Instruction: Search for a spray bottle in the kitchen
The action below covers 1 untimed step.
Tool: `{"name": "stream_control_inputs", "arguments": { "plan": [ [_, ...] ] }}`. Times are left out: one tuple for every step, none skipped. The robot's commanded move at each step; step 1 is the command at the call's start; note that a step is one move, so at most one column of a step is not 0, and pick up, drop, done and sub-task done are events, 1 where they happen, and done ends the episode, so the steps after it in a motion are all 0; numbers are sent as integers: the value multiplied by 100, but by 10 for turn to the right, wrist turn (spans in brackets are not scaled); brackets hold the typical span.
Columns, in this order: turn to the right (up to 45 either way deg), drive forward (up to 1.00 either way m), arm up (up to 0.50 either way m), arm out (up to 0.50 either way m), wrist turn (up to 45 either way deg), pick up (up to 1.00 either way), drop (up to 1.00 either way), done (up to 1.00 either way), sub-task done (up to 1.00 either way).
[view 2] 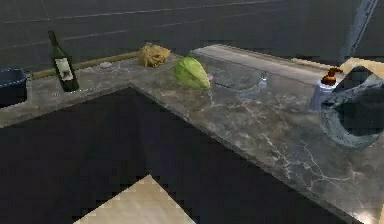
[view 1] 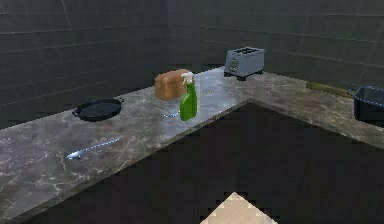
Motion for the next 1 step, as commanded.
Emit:
{"name": "stream_control_inputs", "arguments": {
  "plan": [
    [0,0,0,0,0,0,0,100,0]
  ]
}}
